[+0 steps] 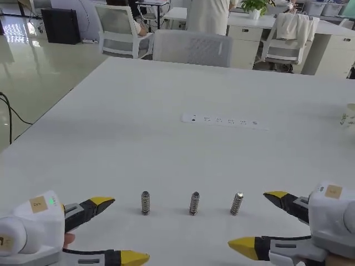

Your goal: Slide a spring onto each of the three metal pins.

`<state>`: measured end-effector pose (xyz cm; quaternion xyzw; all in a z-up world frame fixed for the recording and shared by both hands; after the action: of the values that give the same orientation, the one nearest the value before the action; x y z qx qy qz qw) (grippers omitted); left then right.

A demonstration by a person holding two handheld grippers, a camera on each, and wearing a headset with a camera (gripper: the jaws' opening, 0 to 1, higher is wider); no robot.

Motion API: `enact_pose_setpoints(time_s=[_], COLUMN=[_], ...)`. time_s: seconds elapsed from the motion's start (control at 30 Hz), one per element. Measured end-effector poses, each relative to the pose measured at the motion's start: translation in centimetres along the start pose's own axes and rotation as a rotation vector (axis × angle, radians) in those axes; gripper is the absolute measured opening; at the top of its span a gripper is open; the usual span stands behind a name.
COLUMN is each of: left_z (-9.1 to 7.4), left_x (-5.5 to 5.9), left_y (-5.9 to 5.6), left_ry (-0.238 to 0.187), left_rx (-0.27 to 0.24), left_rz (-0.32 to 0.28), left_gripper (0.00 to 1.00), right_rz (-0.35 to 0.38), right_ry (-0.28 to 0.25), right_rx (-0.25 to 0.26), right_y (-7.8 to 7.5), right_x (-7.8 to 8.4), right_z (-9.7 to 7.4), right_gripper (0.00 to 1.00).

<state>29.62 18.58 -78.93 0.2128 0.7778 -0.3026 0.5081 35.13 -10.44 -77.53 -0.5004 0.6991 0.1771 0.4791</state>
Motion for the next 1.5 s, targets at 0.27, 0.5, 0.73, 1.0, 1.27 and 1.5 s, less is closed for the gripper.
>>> enact_pose_setpoints(time_s=[0.27,0.5,0.73,1.0,1.27,1.5], left_z=[0.05,0.06,0.16,0.14,0.14,0.09], left_x=[-0.04,0.04,0.01,-0.24,-0.18,-0.26], left_y=[-0.02,0.01,-0.08,0.02,0.01,0.0], left_ry=[0.001,0.005,0.004,0.0,0.002,0.001], left_rx=[0.001,0.001,0.006,0.006,0.006,0.003], left_rz=[0.002,0.002,0.003,0.009,0.01,0.012], left_gripper=[0.78,0.78,0.78,0.78,0.78,0.78], right_rz=[-0.001,-0.005,-0.008,-0.008,-0.007,-0.008], right_ry=[0.002,0.006,0.008,0.005,0.006,0.003], right_rx=[0.0,-0.001,0.0,0.005,0.004,0.002], right_y=[-0.03,-0.04,0.05,-0.03,-0.02,0.02], right_x=[-0.04,-0.03,-0.18,-0.26,-0.26,-0.36], right_z=[-0.01,0.01,0.03,0.0,0.03,0.07], right_gripper=[0.84,0.84,0.84,0.84,0.84,0.84])
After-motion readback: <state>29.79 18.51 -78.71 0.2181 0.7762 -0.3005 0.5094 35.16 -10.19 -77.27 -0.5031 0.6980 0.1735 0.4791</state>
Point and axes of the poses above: the centre of the closed fingertips' face, and the gripper's own axes: z roughly forward along the fingers, y roughly to its left, x roughly out of its underside, the point moved 7 cm from there along -z, roughly backward along the fingers, and after that the axes turned 12 degrees about -z, right-handed, at the moved point
